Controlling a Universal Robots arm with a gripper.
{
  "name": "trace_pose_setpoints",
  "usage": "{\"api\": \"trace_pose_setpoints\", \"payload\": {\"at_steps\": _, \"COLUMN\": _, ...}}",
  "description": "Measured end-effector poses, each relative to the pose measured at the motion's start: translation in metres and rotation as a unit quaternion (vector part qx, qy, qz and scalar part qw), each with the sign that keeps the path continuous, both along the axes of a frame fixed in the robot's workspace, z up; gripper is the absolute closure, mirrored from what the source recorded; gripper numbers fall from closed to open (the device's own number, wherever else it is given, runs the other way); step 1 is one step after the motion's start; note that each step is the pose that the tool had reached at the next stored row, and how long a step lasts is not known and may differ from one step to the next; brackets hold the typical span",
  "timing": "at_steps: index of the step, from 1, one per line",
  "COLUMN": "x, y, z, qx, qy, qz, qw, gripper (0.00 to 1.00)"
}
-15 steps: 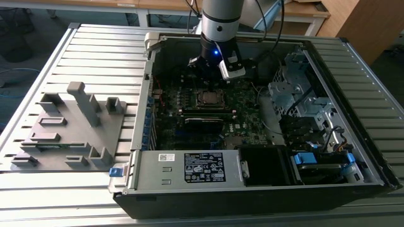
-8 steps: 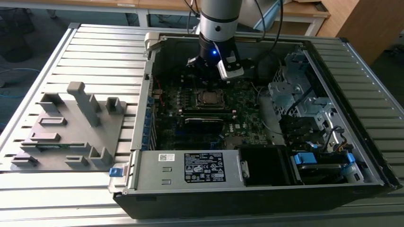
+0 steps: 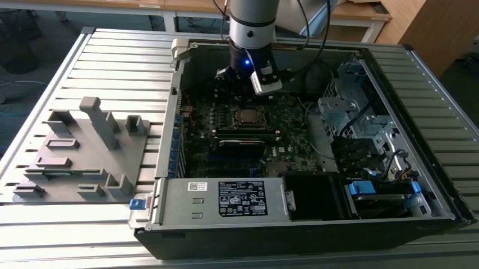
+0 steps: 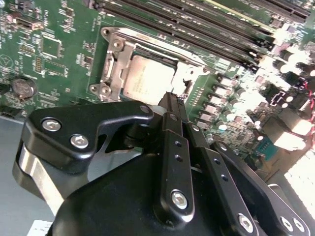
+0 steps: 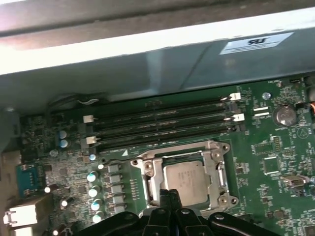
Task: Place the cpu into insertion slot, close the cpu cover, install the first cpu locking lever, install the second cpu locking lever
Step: 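Install the first cpu locking lever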
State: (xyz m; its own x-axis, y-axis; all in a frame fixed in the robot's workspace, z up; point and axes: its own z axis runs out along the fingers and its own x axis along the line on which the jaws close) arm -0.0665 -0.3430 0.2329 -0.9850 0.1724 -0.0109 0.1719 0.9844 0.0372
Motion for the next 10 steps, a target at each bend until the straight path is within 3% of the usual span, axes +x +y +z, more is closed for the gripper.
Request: {"api": "trace_pose_setpoints", "payload": {"at_steps": 10, "x": -0.0040, "y": -0.0002, "z": 0.0028, "qx": 0.0000, "qy": 0.0000, "qz": 0.000, "qw": 1.0000, "gripper": 0.90}}
